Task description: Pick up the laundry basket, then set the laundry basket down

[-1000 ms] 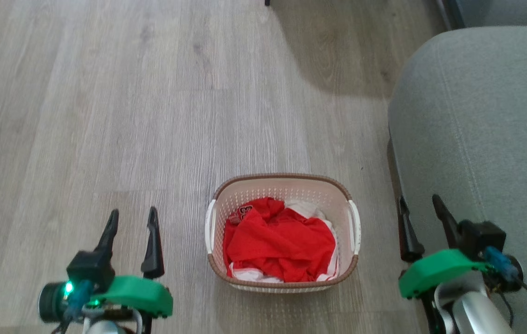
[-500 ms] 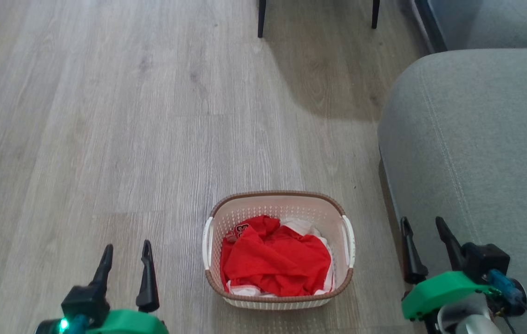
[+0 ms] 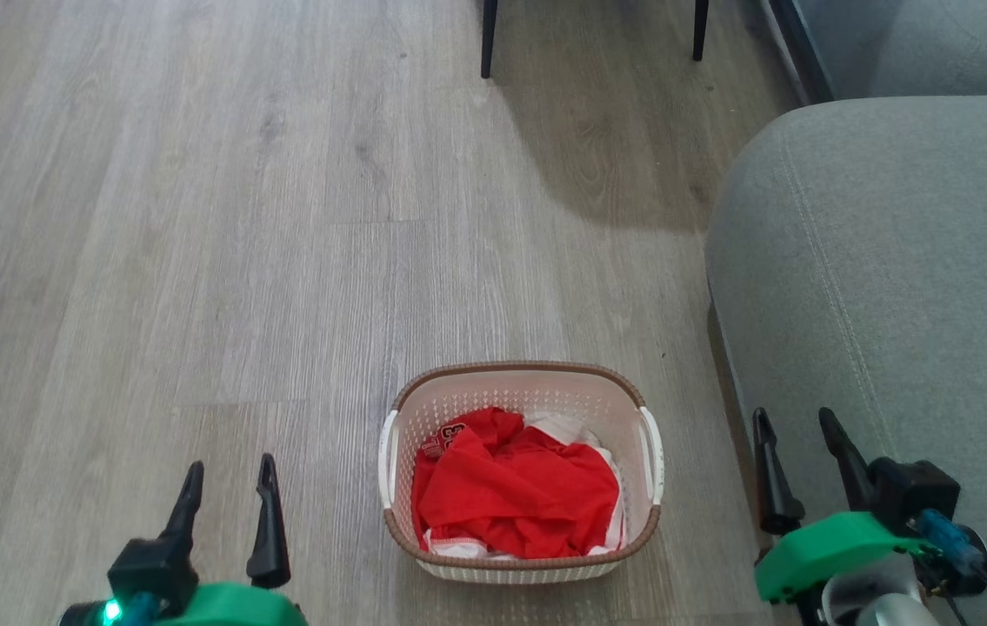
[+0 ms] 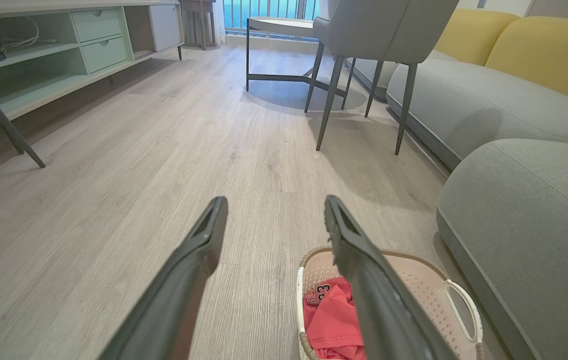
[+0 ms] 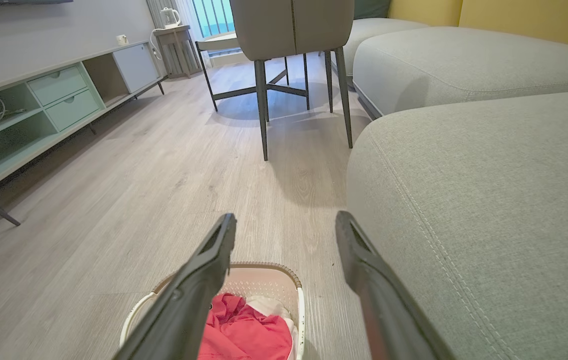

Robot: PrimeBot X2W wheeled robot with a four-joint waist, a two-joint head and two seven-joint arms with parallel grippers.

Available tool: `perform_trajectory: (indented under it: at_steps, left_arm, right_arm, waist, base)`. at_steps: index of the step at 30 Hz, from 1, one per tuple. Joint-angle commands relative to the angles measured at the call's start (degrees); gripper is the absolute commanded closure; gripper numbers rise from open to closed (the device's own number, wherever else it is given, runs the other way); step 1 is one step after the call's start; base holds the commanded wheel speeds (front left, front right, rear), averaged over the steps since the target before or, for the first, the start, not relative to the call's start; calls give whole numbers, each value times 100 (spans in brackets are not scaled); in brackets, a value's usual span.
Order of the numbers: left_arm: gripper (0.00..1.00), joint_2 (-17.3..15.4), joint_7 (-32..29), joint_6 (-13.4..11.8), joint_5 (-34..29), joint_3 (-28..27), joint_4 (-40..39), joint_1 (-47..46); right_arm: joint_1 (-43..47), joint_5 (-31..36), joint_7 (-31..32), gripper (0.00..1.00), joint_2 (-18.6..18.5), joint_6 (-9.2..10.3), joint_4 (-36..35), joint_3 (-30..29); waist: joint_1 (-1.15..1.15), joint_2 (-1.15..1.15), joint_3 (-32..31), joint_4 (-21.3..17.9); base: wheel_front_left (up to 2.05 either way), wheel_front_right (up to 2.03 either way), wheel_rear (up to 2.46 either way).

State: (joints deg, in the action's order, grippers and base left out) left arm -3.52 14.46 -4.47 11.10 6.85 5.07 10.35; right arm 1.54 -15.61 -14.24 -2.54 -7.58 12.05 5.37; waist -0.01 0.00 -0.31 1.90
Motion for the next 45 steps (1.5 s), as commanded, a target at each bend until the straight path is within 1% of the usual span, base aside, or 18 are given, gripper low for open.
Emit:
perform_trajectory:
  at_steps: [1, 13, 14, 18, 45]
  left_arm:
    - [0, 37, 53, 24, -69, -206, -128, -196]
    - [0, 47, 53, 57, -151, -200, -74, -224]
    - [100, 12, -3, 42, -99, 0, 114, 1]
    - [100, 16, -31, 45, -68, 11, 474, 79]
    - [100, -37, -410, 293, 1775, -195, 582, -297]
  right_arm:
    - [-112, 17, -75, 0, -34, 9, -217, 87]
    - [-117, 26, -75, 0, -34, 9, -213, 33]
    - [0, 0, 3, 100, 3, 0, 15, -58]
    - [67, -22, 16, 100, 22, 0, 360, -12]
    - [-109, -1768, 374, 100, -70, 2, 319, -159]
  waist:
    - [1, 0, 2, -6]
    - [1, 0, 13, -19]
    - [1, 0, 13, -19]
    - [1, 0, 14, -21]
    - [1, 0, 21, -57]
  base:
    - [0, 0, 0]
    - [0, 0, 0]
    - [0, 0, 0]
    - [0, 0, 0]
    - [0, 0, 0]
